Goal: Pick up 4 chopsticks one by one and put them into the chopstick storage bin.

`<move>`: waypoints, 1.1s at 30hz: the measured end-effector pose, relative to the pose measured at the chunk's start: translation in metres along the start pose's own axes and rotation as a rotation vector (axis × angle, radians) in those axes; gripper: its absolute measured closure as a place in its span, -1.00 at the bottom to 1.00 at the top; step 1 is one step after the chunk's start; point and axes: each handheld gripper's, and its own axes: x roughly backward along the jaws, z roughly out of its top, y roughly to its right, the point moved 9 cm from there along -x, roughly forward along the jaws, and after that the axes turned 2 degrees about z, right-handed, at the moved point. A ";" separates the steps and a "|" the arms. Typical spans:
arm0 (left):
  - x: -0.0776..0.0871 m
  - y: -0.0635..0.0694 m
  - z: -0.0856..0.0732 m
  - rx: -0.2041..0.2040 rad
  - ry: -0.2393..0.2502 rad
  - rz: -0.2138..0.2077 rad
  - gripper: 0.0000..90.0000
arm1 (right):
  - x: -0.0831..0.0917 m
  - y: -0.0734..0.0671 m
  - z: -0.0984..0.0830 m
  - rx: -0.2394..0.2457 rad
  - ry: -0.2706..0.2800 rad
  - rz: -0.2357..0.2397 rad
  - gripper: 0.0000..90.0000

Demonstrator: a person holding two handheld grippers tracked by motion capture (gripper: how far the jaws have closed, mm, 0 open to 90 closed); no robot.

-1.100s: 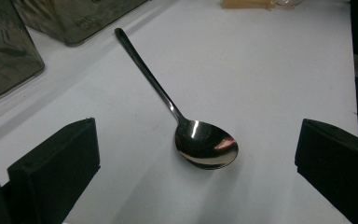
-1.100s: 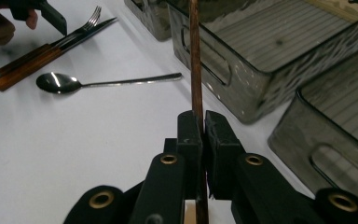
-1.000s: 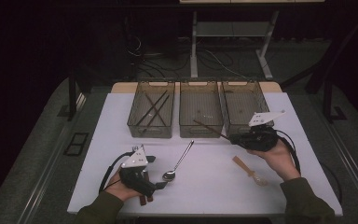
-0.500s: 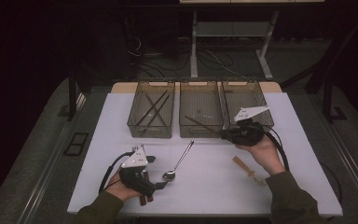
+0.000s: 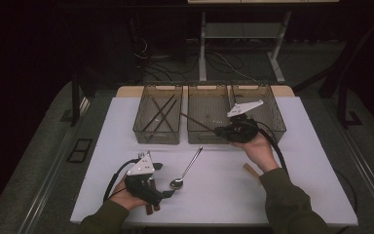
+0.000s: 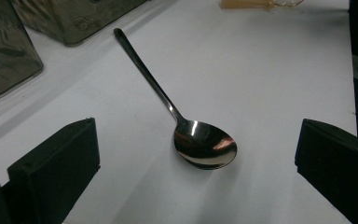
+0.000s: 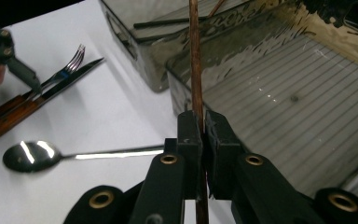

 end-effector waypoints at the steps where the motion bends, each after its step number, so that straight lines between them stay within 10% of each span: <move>1: 0.000 0.000 0.000 0.000 0.002 0.000 -1.00 | -0.002 0.000 0.002 -0.005 -0.002 0.003 0.90; 33: 0.001 0.000 0.001 -0.009 0.000 -0.012 -1.00 | -0.081 0.012 0.074 -0.069 -0.044 -0.069 0.90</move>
